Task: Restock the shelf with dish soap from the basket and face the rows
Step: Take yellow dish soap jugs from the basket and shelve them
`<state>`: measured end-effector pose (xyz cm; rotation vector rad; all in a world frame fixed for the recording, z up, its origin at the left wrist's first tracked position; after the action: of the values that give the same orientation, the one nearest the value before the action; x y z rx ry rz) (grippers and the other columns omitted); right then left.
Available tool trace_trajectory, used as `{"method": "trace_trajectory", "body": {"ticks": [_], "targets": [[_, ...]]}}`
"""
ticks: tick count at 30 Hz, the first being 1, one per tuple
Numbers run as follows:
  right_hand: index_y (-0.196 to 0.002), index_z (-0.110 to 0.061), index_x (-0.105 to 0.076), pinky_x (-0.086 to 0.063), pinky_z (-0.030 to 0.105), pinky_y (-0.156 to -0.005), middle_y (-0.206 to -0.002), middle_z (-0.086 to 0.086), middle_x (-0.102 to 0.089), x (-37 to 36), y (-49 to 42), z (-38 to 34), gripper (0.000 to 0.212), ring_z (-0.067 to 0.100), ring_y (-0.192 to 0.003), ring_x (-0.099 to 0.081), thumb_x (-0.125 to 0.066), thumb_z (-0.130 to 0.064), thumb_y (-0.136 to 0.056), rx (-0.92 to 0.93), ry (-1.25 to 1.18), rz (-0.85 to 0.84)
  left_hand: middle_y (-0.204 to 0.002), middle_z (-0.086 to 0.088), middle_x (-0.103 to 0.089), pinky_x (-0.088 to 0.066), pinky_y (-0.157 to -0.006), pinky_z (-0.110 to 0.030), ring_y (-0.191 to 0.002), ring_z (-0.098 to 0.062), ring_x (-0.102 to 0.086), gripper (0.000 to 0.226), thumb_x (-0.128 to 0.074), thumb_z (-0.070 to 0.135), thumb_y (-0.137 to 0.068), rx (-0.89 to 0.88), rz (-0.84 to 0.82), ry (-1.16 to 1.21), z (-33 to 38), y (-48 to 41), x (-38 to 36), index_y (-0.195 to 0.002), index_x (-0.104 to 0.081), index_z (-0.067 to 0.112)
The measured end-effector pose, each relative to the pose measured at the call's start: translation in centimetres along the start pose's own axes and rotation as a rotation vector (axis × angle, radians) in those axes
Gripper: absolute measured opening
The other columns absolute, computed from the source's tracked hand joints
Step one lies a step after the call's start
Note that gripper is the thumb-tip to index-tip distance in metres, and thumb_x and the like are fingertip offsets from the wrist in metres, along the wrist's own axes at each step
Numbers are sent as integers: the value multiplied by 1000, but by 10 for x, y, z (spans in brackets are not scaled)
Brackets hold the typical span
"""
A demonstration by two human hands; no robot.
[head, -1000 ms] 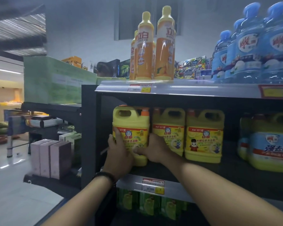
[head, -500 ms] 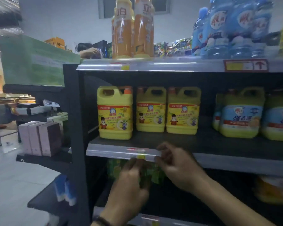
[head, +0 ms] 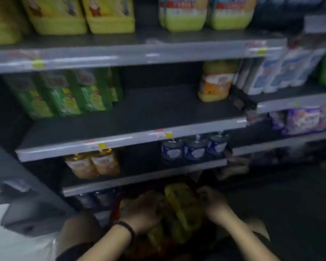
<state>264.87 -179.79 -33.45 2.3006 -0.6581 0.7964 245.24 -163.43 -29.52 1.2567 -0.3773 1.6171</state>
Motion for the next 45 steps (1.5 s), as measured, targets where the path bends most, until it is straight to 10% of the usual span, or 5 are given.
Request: {"method": "trace_trajectory", "body": {"ticks": [9,18,30,35,45], "targets": [[-150,-23,-54,-45,0,-82,-142,-4,-60,-84,6,103,41,12,-118,-59,-58,-26,-110,-210,-158,-73,-169,-2,-19,-24,-125,-57,-157,-33,-20,105,-26,83,-62,-14,-222,-21,43,-41,-109,-159,-31,42],[-149,-26,-52,-50,29,-95,-140,-5,-59,-97,-1,141,40,14,-116,-58,-52,-18,-110,-327,-178,-121,-172,-18,5,-17,-124,-67,-153,-59,8,91,-28,90,-82,72,-295,-268,23,-83,-206,-161,-5,51],[-151,-33,-42,-52,35,-104,-138,-6,-53,-110,-12,142,50,23,-126,-60,-58,-35,-104,-250,-190,-108,-170,-18,-11,-39,-116,-56,-152,-52,-17,62,-47,64,-97,30,-162,-198,20,-80,-192,-151,-50,34],[-148,-46,-50,-52,38,-113,-144,-12,-56,-131,-28,162,54,17,-134,-59,-64,-47,-96,-154,-169,-99,-165,6,-29,-33,-124,-38,-152,-9,-28,53,-49,42,-108,-20,-2,156,10,-70,-176,-158,-35,35],[-143,-25,-59,-51,4,-82,-134,-10,-66,-84,5,103,45,-1,-113,-69,-69,-6,-104,-86,-703,109,-155,11,-28,-19,-117,-13,-146,-8,-27,57,-50,26,-110,-73,52,201,1,-61,-114,-162,-29,16]]}}
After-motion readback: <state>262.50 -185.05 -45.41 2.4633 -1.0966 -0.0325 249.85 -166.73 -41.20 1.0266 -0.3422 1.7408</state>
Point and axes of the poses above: each hand's wrist, its own y-axis away from the middle knuckle, its own x-axis out of the back of the hand, z = x × y, the point moved 5 cm from there along -y, towards the middle knuckle
